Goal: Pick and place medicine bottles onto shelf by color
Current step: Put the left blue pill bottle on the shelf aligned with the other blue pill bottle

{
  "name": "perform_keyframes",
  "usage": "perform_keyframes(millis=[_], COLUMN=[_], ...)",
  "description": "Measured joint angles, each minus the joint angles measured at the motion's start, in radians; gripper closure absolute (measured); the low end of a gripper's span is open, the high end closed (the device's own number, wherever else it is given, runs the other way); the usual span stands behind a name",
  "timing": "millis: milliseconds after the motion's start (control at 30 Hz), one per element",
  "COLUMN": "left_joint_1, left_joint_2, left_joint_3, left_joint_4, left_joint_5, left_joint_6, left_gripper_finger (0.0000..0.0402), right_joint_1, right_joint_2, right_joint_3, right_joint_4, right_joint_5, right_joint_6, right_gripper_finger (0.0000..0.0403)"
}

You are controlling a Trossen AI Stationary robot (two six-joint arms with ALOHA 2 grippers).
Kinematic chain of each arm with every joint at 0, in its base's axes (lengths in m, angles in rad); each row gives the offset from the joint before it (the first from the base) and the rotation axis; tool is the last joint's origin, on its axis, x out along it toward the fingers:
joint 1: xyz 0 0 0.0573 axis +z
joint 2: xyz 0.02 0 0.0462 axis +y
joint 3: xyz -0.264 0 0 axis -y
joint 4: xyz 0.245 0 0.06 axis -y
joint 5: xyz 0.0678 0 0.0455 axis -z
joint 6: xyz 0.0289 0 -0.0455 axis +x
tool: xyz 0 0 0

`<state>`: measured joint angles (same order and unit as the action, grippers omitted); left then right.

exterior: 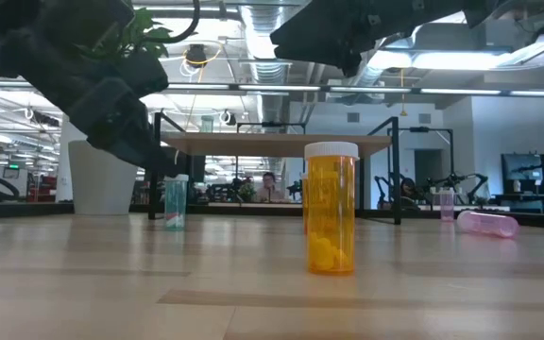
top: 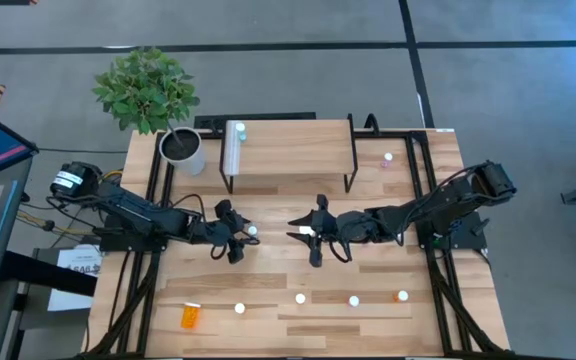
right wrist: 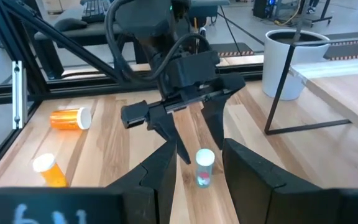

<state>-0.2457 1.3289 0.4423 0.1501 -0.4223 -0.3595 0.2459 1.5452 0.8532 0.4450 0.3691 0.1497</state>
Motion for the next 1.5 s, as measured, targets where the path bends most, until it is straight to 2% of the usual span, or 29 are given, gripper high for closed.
perform_keyframes(millis=[1067,1367,1500], left_joint_1=[0.027,0.03,0.03], left_joint_2=[-0.002,-0.026,-0.085], left_joint_3=[0.0,0.048,0.128], left_joint_4=[0.0,-0.036,-0.185], left_joint_5=[0.041,0.048,0.025], left_joint_6=[0.003,0.034,0.042], left_gripper_finger=[0.0308,0.0316,0.0315], right_joint_1=[0.0,0.0,0.0], right_joint_2=[0.0,0.0,0.0], right_joint_3=[0.0,0.0,0.0], right_joint_4=[0.003,0.003,0.004], right_joint_5=[0.0,0.0,0.0], right_joint_6=[0.0,-0.001,-0.001], right_gripper_finger=[0.0248,0.0248,0.0248])
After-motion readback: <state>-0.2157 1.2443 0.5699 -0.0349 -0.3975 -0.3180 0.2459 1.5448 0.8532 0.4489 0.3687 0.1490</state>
